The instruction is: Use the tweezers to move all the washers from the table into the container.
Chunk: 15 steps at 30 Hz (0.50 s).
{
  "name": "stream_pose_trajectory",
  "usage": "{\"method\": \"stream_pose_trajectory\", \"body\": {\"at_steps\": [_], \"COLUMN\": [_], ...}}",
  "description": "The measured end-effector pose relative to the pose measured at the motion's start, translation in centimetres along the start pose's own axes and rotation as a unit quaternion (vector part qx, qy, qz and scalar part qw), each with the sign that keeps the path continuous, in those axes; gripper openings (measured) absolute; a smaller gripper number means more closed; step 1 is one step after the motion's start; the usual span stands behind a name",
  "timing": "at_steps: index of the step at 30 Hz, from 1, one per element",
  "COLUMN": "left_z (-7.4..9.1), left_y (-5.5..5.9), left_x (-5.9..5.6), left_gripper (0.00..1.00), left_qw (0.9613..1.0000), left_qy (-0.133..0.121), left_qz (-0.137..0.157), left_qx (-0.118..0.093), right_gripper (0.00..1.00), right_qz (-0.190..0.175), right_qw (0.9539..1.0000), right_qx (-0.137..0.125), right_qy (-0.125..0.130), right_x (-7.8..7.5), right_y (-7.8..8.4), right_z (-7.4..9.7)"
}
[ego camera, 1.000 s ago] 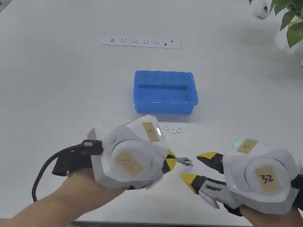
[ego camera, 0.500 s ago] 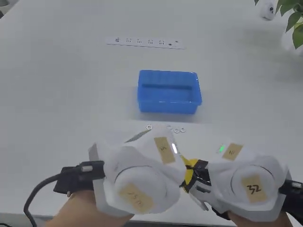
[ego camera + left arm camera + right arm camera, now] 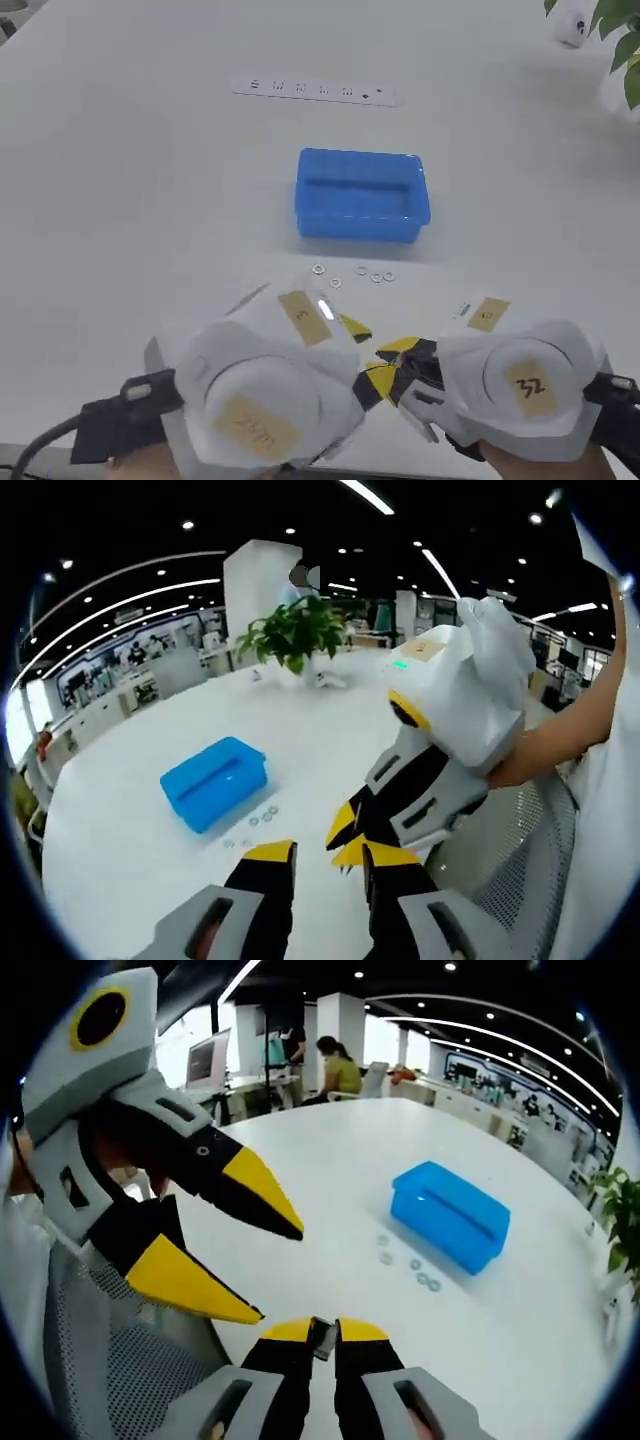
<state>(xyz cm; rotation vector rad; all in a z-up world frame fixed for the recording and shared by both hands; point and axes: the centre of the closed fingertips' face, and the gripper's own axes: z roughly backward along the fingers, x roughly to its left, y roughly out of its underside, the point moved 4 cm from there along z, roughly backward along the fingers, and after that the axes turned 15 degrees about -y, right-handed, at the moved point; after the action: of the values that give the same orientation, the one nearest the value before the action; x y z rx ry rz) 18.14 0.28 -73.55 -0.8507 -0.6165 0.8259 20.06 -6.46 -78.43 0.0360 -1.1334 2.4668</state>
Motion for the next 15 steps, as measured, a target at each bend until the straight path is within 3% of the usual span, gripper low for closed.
{"method": "stream_pose_trajectory", "body": {"at_steps": [2, 5, 9, 12, 13, 15], "left_z": [0.4, 1.1, 1.7, 1.5, 1.4, 1.1], "left_y": [1.2, 3.0, 4.2, 4.9, 5.4, 5.7], "left_x": [1.6, 2.8, 4.8, 4.8, 4.7, 4.3], "left_gripper": [0.38, 0.5, 0.63, 0.75, 0.76, 0.78], "left_qw": [0.9988, 0.9971, 0.9919, 0.9894, 0.9876, 0.9866], "left_qy": [-0.037, -0.048, -0.106, -0.12, -0.129, -0.135], "left_qz": [0.03, 0.047, 0.061, 0.068, 0.064, 0.062], "left_qx": [0.01, 0.034, 0.033, 0.047, 0.061, 0.067], "right_gripper": [0.04, 0.04, 0.04, 0.04, 0.04, 0.04], "right_qz": [-0.009, -0.023, -0.027, -0.034, -0.037, -0.046], "right_qw": [0.9999, 0.9995, 0.9991, 0.9986, 0.9984, 0.9975], "right_qx": [-0.009, -0.021, -0.03, -0.039, -0.044, -0.054], "right_qy": [-0.002, -0.006, -0.008, -0.006, -0.005, -0.005], "right_x": [-0.2, -0.6, -1.3, -2.1, -2.3, -2.8], "right_y": [-0.2, -0.8, -1.5, -2.0, -2.2, -2.8], "right_z": [0.1, 0.1, 0.1, -0.1, -0.1, -0.2]}}
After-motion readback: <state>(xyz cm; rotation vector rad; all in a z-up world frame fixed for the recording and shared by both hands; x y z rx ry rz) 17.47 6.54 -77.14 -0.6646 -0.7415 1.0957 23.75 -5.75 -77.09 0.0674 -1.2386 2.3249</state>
